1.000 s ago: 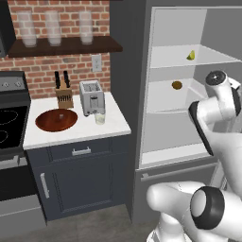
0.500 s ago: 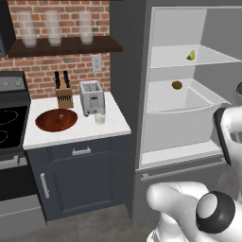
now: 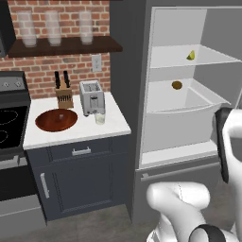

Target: Grab a lemon wedge from the fridge and one ice cube from the ice bowl, and put them in the glass of lemonade.

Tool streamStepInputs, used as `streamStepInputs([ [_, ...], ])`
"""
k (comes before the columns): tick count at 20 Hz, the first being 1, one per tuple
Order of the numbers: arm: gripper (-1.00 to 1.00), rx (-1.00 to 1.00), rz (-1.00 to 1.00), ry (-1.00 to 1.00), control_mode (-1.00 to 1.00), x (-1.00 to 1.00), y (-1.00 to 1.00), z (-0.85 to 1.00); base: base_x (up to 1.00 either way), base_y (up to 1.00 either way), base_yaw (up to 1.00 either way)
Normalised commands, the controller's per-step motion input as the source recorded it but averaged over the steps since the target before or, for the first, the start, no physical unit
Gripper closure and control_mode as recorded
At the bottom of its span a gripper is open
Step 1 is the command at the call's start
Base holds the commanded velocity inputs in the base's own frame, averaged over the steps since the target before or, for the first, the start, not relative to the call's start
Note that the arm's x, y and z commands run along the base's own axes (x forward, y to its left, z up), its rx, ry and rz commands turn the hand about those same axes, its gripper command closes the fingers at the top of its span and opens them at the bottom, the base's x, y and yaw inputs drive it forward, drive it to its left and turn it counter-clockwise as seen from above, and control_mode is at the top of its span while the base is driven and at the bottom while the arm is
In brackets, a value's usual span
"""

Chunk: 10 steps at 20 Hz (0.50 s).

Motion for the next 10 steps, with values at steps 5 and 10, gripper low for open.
streamStepInputs([
  [5,-1.0,0.45,-0.03,-0.35,-1.0,-0.49,0.96,0.16,0.0,0.0,0.0],
  [10,-1.0,0.45,-0.07,-0.36,-1.0,-0.35,0.94,0.06,0.0,0.0,0.0],
])
